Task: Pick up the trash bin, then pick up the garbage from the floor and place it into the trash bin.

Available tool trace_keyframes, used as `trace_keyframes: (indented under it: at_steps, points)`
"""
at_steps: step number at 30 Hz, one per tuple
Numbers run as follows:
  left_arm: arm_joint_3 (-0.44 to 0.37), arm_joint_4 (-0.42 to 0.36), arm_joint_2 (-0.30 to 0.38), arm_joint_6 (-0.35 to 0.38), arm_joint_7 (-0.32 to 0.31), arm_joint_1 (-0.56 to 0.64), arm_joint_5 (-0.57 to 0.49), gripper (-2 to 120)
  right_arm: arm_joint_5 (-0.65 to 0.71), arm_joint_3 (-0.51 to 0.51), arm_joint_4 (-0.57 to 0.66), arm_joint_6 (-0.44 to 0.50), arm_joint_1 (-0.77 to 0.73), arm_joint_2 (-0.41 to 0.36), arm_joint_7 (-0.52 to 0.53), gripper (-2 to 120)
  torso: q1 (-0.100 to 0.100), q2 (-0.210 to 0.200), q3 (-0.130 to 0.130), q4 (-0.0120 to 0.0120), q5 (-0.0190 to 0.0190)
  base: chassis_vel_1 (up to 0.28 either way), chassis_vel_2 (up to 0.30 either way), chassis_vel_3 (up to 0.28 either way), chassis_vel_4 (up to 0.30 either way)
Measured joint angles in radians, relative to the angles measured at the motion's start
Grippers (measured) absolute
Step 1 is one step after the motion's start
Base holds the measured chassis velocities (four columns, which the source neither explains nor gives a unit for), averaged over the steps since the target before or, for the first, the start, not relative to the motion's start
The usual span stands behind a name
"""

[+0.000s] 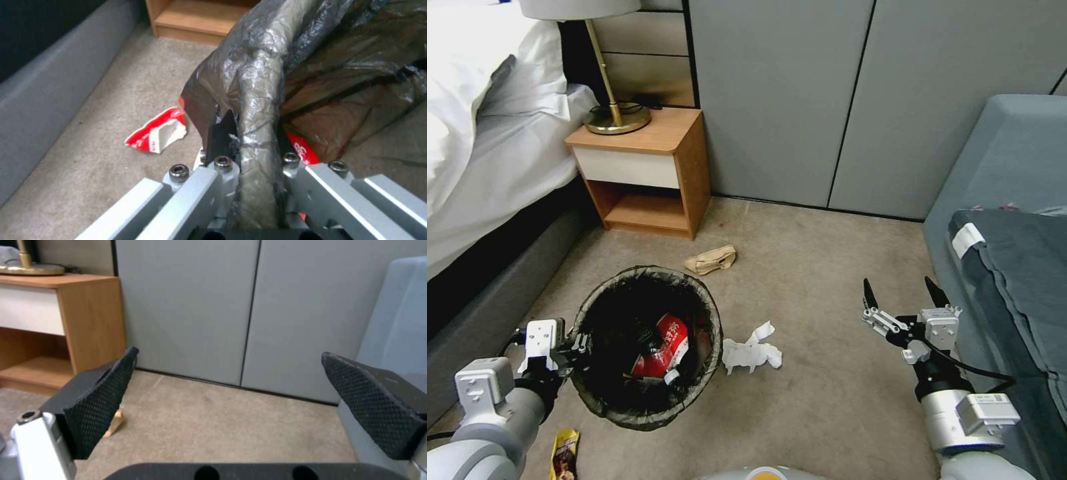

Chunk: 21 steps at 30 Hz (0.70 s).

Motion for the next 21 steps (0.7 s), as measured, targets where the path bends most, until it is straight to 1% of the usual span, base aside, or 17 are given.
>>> trace_keyframes:
  at_steps: [7, 21]
  points:
    - [0.001, 0.0, -0.001, 0.0, 0.001, -0.003, -0.001, 1, -0.001, -0.001, -0.011, 0.001, -0.001, -0.002, 0.0, 100, 0.0, 0.0, 0.0, 0.0, 0.0, 0.0, 0.0, 0.0, 0.0]
    - [-0.012, 0.0, -0.005, 0.0, 0.001, 0.006, -0.001, 1, 0.005, -0.021, -0.036, 0.001, 0.011, -0.02, 0.0, 100, 0.0, 0.0, 0.0, 0.0, 0.0, 0.03, 0.028, 0.037, 0.033]
